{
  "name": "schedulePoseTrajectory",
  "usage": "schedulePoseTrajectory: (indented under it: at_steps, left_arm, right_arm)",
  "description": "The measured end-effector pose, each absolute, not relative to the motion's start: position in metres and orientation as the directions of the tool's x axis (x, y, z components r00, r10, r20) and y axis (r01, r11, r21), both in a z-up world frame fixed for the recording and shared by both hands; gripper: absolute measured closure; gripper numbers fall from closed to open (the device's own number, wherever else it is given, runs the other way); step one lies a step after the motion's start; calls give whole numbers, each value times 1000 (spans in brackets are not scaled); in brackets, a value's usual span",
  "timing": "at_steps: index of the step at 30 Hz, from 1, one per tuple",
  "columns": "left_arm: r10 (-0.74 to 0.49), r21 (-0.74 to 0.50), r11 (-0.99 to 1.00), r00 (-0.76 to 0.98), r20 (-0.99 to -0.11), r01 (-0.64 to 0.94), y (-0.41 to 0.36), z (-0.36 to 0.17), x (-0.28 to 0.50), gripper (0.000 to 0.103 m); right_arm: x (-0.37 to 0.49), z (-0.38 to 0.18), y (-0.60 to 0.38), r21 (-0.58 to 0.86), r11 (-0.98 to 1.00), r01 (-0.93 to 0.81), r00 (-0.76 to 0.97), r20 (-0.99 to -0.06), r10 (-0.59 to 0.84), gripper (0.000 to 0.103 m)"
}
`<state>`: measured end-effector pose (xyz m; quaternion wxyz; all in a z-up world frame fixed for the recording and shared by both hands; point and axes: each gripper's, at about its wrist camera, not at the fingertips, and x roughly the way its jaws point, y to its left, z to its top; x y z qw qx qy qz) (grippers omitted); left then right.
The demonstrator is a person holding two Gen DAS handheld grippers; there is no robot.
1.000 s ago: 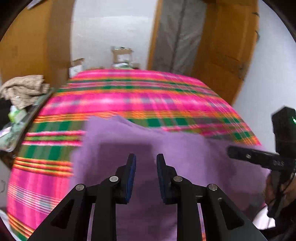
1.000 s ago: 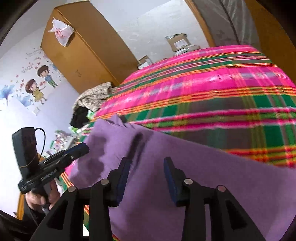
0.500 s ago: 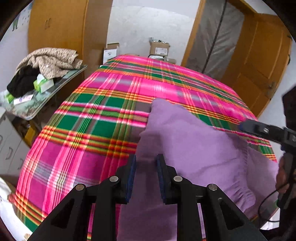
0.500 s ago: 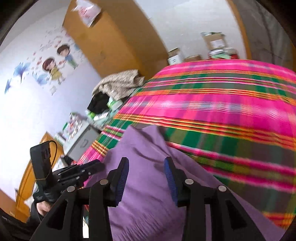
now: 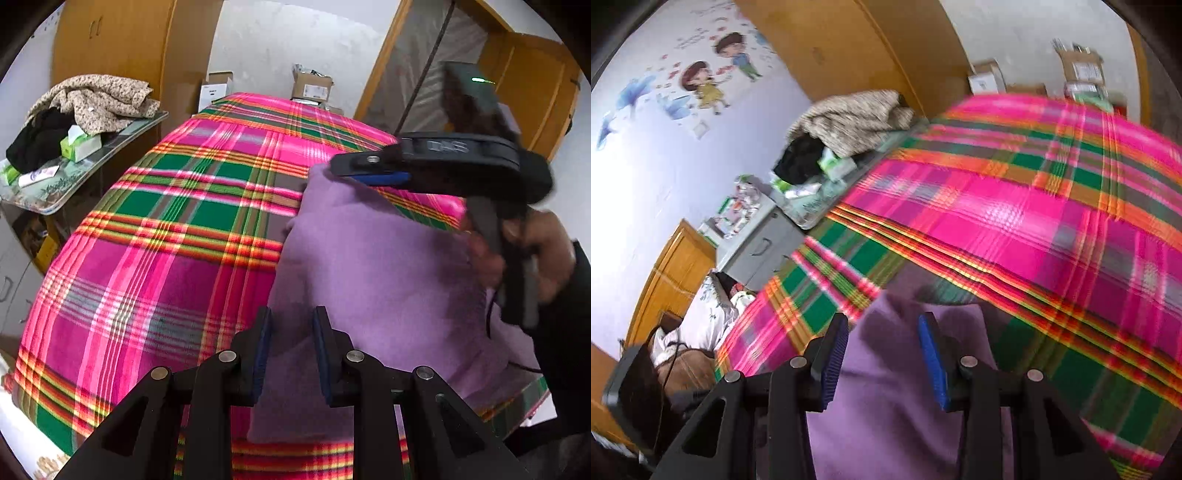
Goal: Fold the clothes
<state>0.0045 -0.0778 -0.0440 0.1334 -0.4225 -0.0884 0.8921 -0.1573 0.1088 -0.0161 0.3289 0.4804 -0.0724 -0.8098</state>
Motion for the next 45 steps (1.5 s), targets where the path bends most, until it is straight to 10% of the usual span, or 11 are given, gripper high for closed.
schedulePoseTrajectory:
  at_steps: [4,45]
  left_arm:
    - [327,-283,-944,-604,-727,-170,-82,-48,8,88]
    - [371,-232,-926,-599,-710,-299,-43,-32,28,94]
  right_arm:
    - [-169,-30,105,470,-755,457,-277,-731,-623,96]
    - [-78,-26,226,484,-831,275,-460,-693,-556,100]
